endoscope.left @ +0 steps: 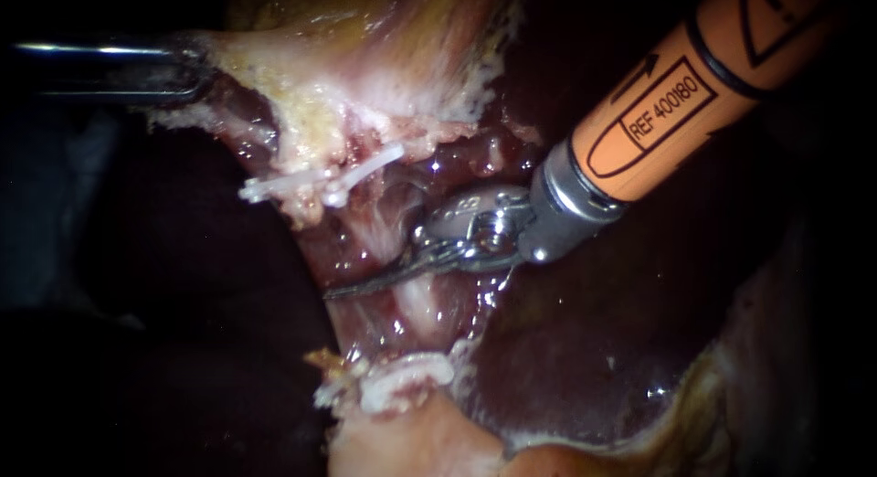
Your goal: Go back from the cut right tube
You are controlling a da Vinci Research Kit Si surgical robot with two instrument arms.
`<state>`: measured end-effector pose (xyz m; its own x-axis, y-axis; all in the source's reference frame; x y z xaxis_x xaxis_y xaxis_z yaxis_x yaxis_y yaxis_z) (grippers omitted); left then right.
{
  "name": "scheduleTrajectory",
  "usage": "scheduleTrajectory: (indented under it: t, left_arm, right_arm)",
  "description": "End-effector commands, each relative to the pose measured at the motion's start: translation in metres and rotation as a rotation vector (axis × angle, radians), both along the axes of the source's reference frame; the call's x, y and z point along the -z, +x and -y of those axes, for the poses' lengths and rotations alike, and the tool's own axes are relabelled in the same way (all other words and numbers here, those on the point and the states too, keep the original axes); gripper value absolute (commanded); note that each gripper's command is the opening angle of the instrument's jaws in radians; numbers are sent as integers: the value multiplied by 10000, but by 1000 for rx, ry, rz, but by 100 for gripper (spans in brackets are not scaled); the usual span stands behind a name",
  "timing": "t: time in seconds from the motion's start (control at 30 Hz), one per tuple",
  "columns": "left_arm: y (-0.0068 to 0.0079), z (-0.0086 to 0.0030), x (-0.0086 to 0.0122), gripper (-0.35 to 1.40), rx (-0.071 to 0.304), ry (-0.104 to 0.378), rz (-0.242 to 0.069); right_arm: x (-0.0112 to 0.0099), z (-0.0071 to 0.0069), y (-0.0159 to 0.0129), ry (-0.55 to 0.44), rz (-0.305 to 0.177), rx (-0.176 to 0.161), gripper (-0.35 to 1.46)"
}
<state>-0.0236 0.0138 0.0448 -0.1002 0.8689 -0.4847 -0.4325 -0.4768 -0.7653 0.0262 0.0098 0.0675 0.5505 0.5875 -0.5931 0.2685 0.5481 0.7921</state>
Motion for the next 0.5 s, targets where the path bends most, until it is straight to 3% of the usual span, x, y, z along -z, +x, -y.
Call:
scheduleTrajectory:
  t: [0.03, 0.13, 0.2, 0.3, 0.4, 0.5]
  left_arm:
    - [0, 0, 0, -35, 0, 0, 0]
    - [0, 0, -1, -35, 0, -1, 0]
    - [0, 0, -1, -35, 0, -1, 0]
    - [0, 0, -1, -35, 0, -1, 0]
    - [0, 1, -2, -35, 0, -1, 0]
    - [0, 1, -2, -35, 0, -1, 0]
  right_arm:
    - [0, 0, 0, 1, -2, -4, -35]
    - [1, 1, 0, 8, -18, -16, -35]
    - [2, 2, 1, 3, -52, -40, 27]
    - [3, 3, 3, 12, -72, -63, 94]
    - [4, 3, 6, -3, -83, -70, 120]
    - [5, 4, 9, -38, -79, -105, 136]
